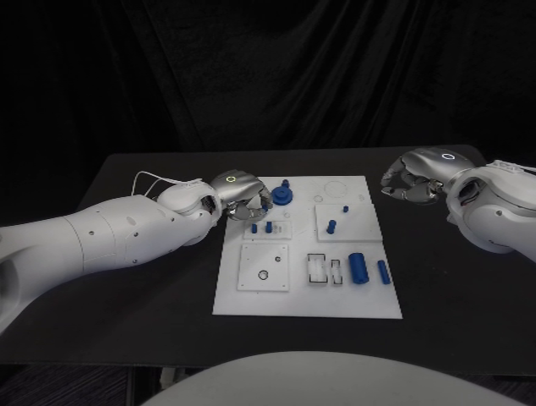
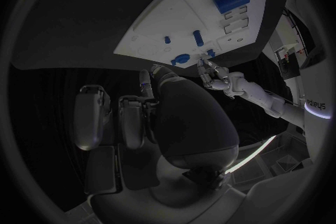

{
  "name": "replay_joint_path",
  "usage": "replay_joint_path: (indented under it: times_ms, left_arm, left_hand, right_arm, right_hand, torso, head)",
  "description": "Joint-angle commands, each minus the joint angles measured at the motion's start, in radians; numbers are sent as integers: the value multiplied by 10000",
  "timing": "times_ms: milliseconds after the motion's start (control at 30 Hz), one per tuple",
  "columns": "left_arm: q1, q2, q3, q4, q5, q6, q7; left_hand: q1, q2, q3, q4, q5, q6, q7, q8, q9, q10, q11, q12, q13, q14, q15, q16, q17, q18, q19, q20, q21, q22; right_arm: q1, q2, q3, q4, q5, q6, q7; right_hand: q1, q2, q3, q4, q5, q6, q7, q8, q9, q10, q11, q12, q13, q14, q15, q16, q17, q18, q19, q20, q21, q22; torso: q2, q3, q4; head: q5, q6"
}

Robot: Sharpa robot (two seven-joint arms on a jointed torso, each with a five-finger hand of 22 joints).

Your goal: Assemble the parts on the task board

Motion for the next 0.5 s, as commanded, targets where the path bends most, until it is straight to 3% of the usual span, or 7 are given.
replay_joint_path:
  times_ms: [33, 500]
  left_arm:
    - [-23, 40, 9, -14, 2, -64, -62]
    - [-66, 5, 9, -25, 2, 307, -126]
  left_hand:
    - [62, 10, 3, -72, 26, -34, 72, 13, 11, 35, 12, 23, 5, -19, -4, 41, -34, -64, -35, 11, 7, 1910]
    - [-51, -28, -38, -45, -119, -141, 68, -79, -8, -162, 37, -138, -21, -227, 25, -118, -375, -29, -134, 32, -159, 1859]
  right_arm:
    - [-30, 12, 6, -7, -35, 63, -33]
    - [-42, 21, 6, -15, -35, 61, -33]
  right_hand:
    - [15, -42, 65, 12, 51, 76, 19, 24, 7, 841, 2, -43, 2458, 949, -24, 5, 2294, 7, 198, -46, 30, 1999]
    - [15, -42, 65, 12, 51, 76, 19, 24, 7, 841, 2, -43, 2458, 949, -24, 5, 2294, 7, 198, -46, 30, 1999]
  torso:
    - [2, -2, -8]
    - [-1, 1, -5]
  head:
    - [21, -1]
    - [-3, -1]
